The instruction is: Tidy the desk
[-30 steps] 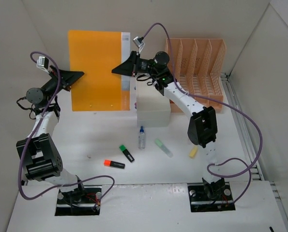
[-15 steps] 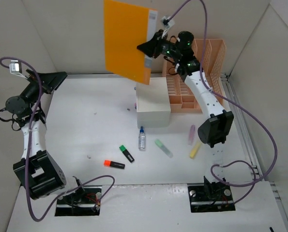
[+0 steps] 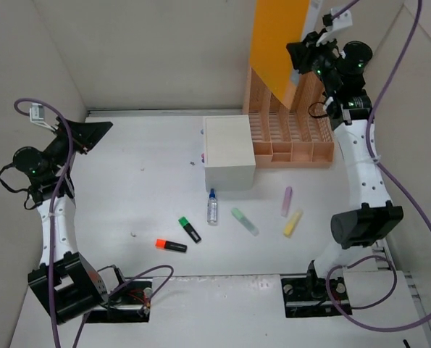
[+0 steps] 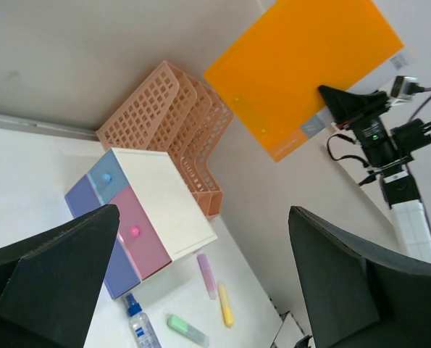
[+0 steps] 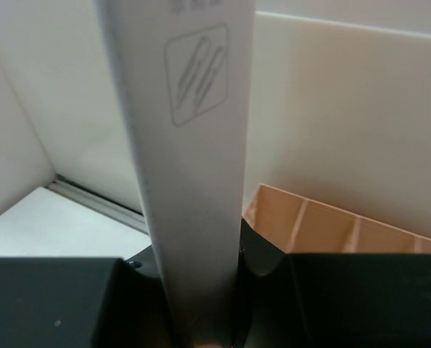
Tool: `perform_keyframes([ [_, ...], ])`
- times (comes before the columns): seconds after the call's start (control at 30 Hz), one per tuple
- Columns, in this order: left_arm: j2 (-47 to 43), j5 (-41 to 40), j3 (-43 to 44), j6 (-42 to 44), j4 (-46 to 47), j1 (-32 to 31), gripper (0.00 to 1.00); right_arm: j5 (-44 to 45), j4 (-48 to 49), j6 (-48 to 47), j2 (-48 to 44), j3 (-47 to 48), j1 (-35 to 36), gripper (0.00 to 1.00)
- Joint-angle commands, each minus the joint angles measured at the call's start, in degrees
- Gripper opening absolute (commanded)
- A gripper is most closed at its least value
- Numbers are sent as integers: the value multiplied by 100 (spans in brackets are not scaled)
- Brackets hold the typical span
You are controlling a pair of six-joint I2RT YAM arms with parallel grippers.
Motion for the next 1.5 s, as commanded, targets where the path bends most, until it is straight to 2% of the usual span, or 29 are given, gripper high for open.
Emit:
perform_keyframes([
  [0.0, -314, 77, -171, 564, -215, -22, 100, 387, 633, -405, -592, -183, -322, 0],
  [0.13, -499, 26, -427, 705, -365, -22, 100, 1159, 756, -846, -1005, -658, -473, 0],
  [0.33, -613, -28, -673, 696, -383, -75, 100, 1618, 1476, -855, -971, -1423, -580, 0],
  [0.53, -736, 16, -726, 757, -558, -128, 100, 1443, 1459, -416, -435, -1300, -553, 0],
  [0.73, -947, -1, -910, 837, -708, -128, 100, 1548, 1775, -556, -434, -1703, -273, 0],
  [1.3, -1343, -168, -1394, 599, -752, -181, 100, 1715, 3972, -547, 374, -2970, -272, 0],
  [1.47, -1439, -335, -1333, 880, -1320, -242, 100, 1636, 4649, -407, 708, -3128, -412, 0],
])
